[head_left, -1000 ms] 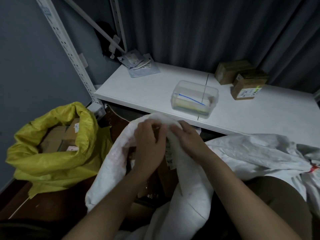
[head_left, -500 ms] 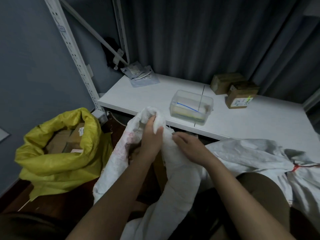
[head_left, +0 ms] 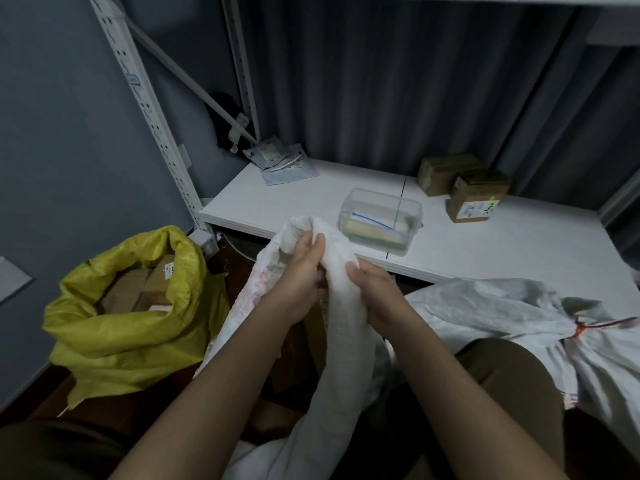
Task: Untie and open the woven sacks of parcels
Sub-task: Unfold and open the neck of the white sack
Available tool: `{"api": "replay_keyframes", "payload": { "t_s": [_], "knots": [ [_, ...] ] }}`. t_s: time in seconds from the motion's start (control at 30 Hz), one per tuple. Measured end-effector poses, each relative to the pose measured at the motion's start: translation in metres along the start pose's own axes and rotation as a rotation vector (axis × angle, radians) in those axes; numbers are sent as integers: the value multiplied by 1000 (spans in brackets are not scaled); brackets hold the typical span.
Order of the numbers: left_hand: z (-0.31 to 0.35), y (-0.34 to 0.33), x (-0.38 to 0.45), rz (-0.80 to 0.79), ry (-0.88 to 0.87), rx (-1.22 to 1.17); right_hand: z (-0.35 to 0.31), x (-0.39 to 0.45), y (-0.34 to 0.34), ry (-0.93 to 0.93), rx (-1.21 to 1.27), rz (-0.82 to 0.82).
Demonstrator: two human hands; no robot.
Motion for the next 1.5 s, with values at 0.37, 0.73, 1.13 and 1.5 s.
{"api": "replay_keyframes", "payload": {
  "t_s": [0.37, 0.73, 1.13, 1.5],
  "knots": [
    [24, 15, -2, 279, -326, 467, 10, -21, 11, 381, -573, 252],
    [-6, 3, -24, -84, -293, 587, 50, -7, 0, -76, 253, 104],
    [-16, 26, -13, 115, -299, 346, 51, -31, 6, 244, -513, 241],
    [-29, 42, -30, 126, -367, 574, 55, -18, 22, 201, -75, 458]
  ]
}}
Point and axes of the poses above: each hand's wrist, its own x-axis towards the middle knuckle, its own y-axis out of the back of the hand, z = x × y, the point moved 10 cm from there along x, towards the middle knuckle, and after that the axes turned 6 degrees about x, right-handed, at the moved point
